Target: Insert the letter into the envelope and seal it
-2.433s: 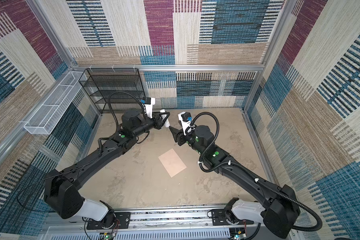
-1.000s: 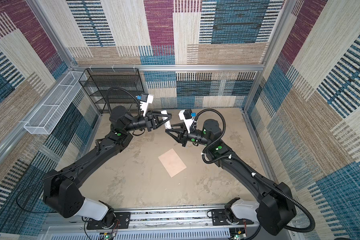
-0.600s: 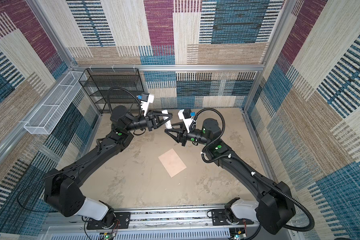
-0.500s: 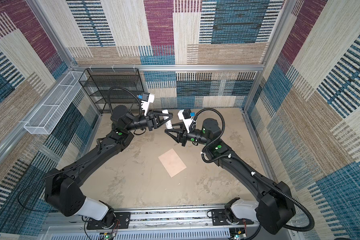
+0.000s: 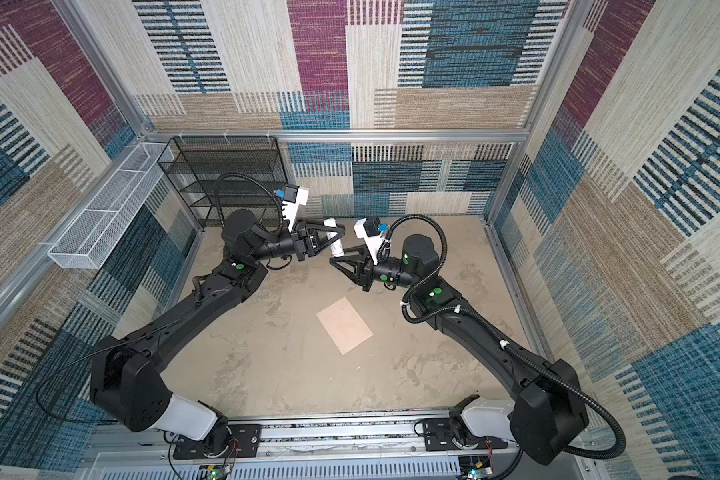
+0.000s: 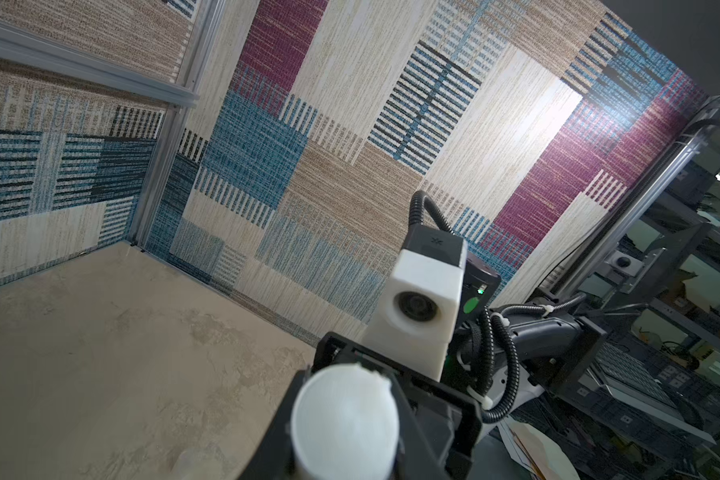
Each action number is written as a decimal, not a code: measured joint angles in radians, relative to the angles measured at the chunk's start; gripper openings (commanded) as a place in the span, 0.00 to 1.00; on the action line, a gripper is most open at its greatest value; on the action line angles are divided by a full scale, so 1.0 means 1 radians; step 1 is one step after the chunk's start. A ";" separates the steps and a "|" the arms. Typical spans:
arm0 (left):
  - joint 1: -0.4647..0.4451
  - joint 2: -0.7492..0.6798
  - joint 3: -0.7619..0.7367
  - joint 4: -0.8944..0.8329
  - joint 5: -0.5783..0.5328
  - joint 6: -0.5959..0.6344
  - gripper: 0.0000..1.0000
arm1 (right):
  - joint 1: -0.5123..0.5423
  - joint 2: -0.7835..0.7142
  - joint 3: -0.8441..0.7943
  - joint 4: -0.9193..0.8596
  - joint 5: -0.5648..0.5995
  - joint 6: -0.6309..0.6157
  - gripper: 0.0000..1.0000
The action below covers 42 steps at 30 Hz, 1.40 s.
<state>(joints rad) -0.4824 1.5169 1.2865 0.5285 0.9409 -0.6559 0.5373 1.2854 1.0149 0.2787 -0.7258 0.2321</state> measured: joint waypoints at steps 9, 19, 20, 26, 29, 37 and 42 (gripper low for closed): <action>-0.055 -0.027 0.016 -0.169 -0.207 0.175 0.00 | 0.004 -0.005 -0.007 -0.023 0.106 0.022 0.03; -0.148 -0.018 -0.016 -0.146 -0.545 0.240 0.00 | 0.071 -0.040 -0.028 -0.071 0.495 -0.021 0.00; -0.156 -0.014 -0.016 -0.142 -0.570 0.246 0.00 | 0.083 -0.040 -0.025 -0.080 0.539 -0.031 0.00; -0.182 0.004 -0.024 -0.116 -0.677 0.261 0.00 | 0.183 -0.011 0.034 -0.170 0.842 -0.099 0.03; -0.184 0.017 -0.029 -0.098 -0.695 0.258 0.00 | 0.220 0.006 0.051 -0.203 0.966 -0.118 0.05; -0.178 0.018 -0.051 -0.097 -0.673 0.218 0.00 | 0.240 -0.016 0.015 -0.205 1.020 -0.147 0.57; -0.103 0.001 -0.074 -0.140 -0.643 0.179 0.00 | 0.234 -0.074 -0.040 -0.114 0.923 -0.169 0.67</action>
<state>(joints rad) -0.5854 1.5177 1.2121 0.3882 0.2981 -0.4774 0.7715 1.2110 0.9745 0.1646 0.1970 0.0635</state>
